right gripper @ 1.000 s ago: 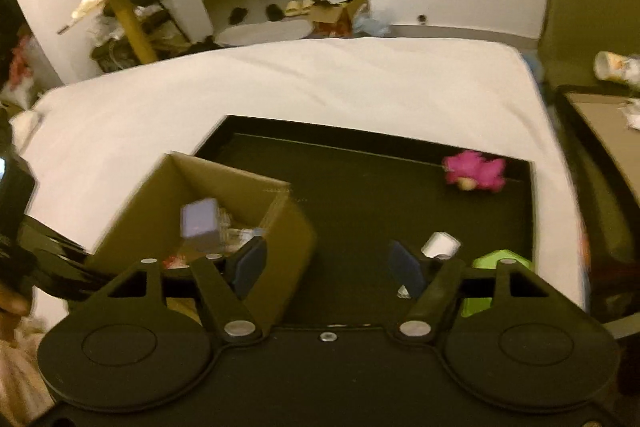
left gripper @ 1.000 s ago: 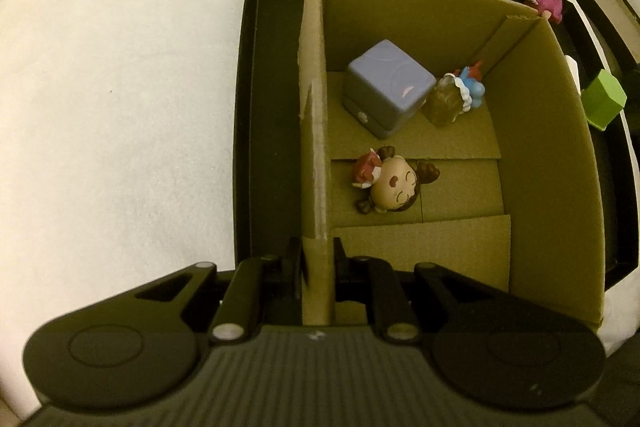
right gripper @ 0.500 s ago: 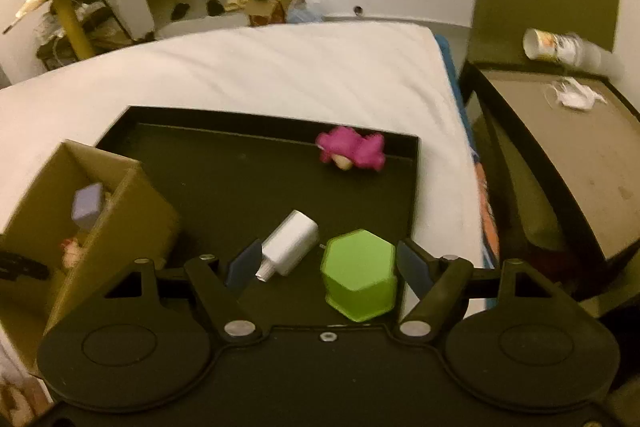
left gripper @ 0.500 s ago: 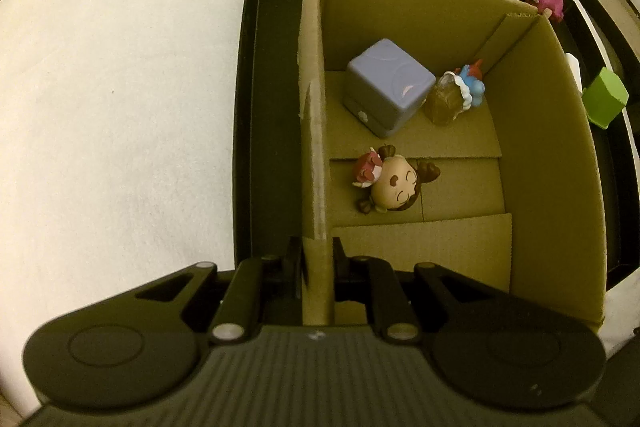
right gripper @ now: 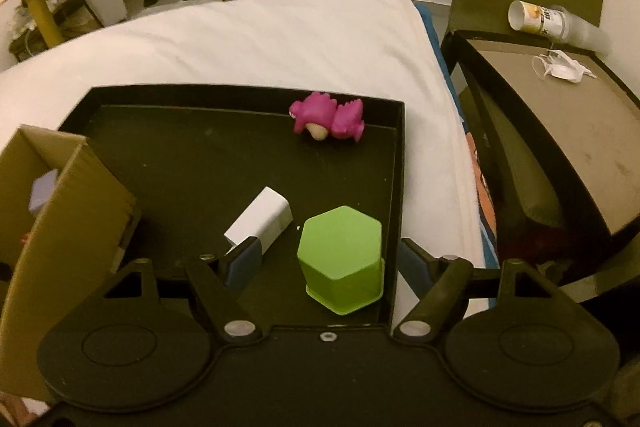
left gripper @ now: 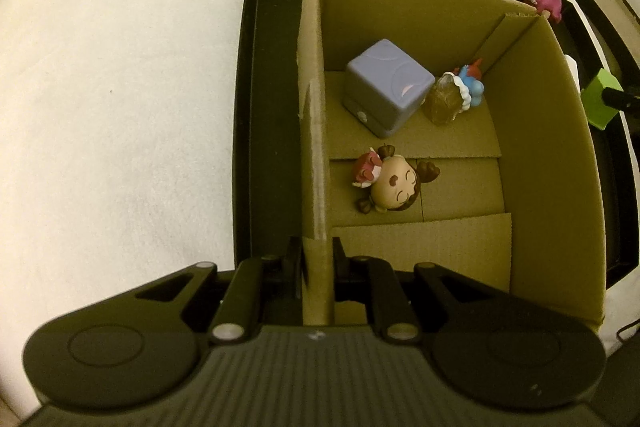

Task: Organize rigid objects
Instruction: 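Close the right gripper around the green hexagonal cup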

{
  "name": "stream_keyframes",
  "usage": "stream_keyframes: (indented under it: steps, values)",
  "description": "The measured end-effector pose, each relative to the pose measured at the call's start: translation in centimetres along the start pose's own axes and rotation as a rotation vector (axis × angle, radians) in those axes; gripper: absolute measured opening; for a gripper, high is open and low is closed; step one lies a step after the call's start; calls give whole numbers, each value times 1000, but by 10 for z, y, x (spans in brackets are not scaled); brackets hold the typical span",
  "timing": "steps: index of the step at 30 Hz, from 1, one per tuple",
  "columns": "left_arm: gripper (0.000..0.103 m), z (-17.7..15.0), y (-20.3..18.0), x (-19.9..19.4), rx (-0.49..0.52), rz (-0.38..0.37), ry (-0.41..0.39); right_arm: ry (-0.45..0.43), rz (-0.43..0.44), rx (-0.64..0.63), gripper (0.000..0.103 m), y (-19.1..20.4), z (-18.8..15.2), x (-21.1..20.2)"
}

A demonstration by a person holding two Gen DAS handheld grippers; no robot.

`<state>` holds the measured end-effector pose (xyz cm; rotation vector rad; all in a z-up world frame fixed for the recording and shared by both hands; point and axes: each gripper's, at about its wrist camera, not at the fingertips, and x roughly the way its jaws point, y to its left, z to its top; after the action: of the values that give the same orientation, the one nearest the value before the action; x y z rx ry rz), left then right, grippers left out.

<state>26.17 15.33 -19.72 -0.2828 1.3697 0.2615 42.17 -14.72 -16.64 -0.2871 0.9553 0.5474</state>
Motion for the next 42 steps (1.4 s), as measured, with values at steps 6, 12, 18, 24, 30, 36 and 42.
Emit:
stream_keyframes:
  steps: [6,12,18,24,30,36,42]
  values:
    - [12,0,-3,-1,9,7,-1,31,-99,-54,57,15,-4,14]
    - [12,0,-2,-1,6,2,0,38,-100,-50,47,15,-6,15]
    - [12,1,-4,0,5,9,6,1,-89,-46,47,15,-4,2]
    - [12,2,-5,0,8,14,9,-48,-41,-40,47,19,0,-24]
    - [12,2,-5,1,12,12,8,-86,-10,-70,46,32,9,-44]
    - [12,2,-4,1,16,8,7,-104,20,-102,47,48,19,-54]
    - [12,1,-3,0,17,4,6,-128,51,-121,47,65,27,-64]
